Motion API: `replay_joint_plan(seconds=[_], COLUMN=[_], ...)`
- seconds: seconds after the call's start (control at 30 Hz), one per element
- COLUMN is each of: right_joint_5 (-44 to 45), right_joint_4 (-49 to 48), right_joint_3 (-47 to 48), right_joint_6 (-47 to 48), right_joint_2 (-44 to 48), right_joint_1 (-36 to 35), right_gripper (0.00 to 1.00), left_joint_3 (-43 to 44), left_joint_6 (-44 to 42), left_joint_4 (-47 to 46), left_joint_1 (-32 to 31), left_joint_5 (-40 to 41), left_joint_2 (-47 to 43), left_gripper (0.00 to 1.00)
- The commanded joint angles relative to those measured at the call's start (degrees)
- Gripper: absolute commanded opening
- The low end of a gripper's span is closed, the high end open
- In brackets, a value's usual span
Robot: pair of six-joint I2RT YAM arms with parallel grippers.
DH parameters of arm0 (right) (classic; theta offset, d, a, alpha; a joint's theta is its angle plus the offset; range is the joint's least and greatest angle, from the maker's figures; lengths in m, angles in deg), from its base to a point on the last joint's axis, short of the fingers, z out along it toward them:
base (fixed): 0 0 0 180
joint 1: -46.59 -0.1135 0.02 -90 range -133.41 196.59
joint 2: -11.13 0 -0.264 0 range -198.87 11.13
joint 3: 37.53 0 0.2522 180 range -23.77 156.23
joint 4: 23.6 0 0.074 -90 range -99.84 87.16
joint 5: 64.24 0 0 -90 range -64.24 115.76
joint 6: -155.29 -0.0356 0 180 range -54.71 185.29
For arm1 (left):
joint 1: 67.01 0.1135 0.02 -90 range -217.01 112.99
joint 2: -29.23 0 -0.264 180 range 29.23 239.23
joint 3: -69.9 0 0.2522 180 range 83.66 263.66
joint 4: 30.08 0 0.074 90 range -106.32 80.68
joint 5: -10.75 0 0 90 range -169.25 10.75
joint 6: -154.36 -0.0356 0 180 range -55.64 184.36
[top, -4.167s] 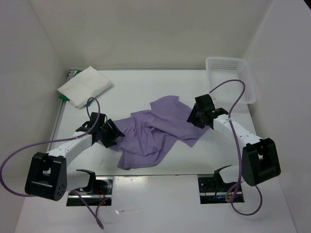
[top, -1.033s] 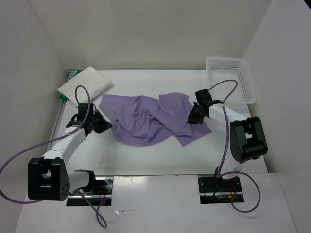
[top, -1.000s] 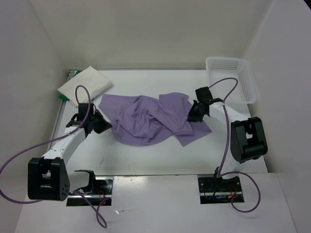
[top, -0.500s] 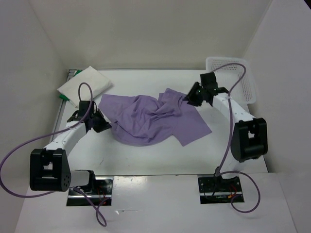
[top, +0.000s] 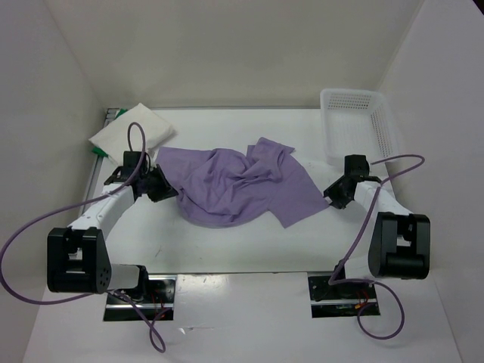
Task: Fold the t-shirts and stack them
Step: Flatten out the tshirt
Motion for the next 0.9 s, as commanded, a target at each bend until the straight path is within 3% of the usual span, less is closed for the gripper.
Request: replay_joint_plan(seconds=[0.0,0.37,0.6,0.67,0.77,0.87], right_joint_5=[4.1,5.1,3.1,2.5,3.3,4.1], right_joint_4=[-2.7,-2.5,-3.0,-3.0,-2.1,1.4], right_joint_3=[0.1,-0.4,1.3,1.8,3.3,6.8], right_joint_6=[-1.8,-2.4,-1.9,-1.9,-1.2,-1.2], right_joint_2=[-2.3,-6.4,-10.7,-11.9,-11.9,-6.0], right_joint_1=[-0.4,-0.4,-0.4,-0.4,-1.4,-5.0], right_gripper=[0.41,0.41,0.15,0.03,0.00,0.00], left_joint_3=[1.9,3.0,2.5,2.5,3.0,4.3], left_joint_6=[-2.5,-4.4,-4.4,-3.9,-3.9,-2.6], left_joint_4=[-0.4,0.2,-0.9,-0.9,-0.9,-0.4], left_joint_1=[0.3,0.3,0.3,0.3,0.3,0.3], left_joint_5=[-5.6,-8.4,-7.9,-7.4,-6.8,-5.5], left_joint_2=[1.6,2.7,2.7,2.7,2.7,2.1], left_gripper=[0.00,0.03,0.02,0.01,0.00,0.00])
